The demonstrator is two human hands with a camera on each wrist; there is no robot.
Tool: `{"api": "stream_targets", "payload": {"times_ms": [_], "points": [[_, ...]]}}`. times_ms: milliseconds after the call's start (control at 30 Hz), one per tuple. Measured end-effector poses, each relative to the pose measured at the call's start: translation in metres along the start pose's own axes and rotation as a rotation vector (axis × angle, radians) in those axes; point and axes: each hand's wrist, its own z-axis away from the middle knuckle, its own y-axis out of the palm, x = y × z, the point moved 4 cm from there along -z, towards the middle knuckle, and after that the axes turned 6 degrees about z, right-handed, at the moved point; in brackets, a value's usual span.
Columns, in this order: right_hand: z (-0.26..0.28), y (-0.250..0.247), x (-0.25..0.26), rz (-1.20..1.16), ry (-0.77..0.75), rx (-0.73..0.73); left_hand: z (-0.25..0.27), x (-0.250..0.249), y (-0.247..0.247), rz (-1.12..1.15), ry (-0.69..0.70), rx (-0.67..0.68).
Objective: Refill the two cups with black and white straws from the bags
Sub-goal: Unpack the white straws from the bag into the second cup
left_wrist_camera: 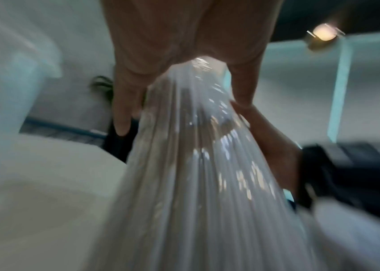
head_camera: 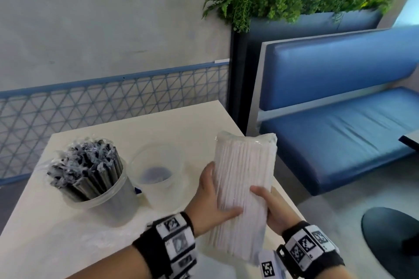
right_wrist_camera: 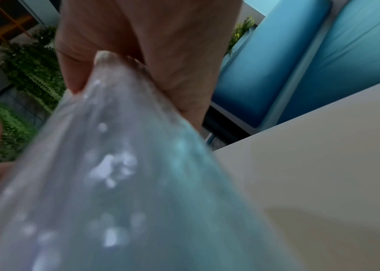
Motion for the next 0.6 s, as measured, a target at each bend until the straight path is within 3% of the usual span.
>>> {"api": "stream_targets", "payload": {"times_ms": [100, 167, 400, 600], "points": [[0.004, 0.002, -0.005, 0.014, -0.010, 0.029, -0.021, 0.004, -0.009, 0.376, -0.157, -0.026], [0.007, 0.002, -0.007, 0.039, -0.025, 0.035, -0.026, 0.009, -0.011, 0.465, -0.170, -0.041], [0.015, -0.004, 0.012, 0.270, -0.244, -0.072, -0.009, 0.020, -0.005, 0.395, -0.135, -0.207], [0.022, 0.005, 0.032, 0.469, -0.468, -0.381, 0.003, 0.019, -0.001, 0.345, -0.075, -0.305]]}}
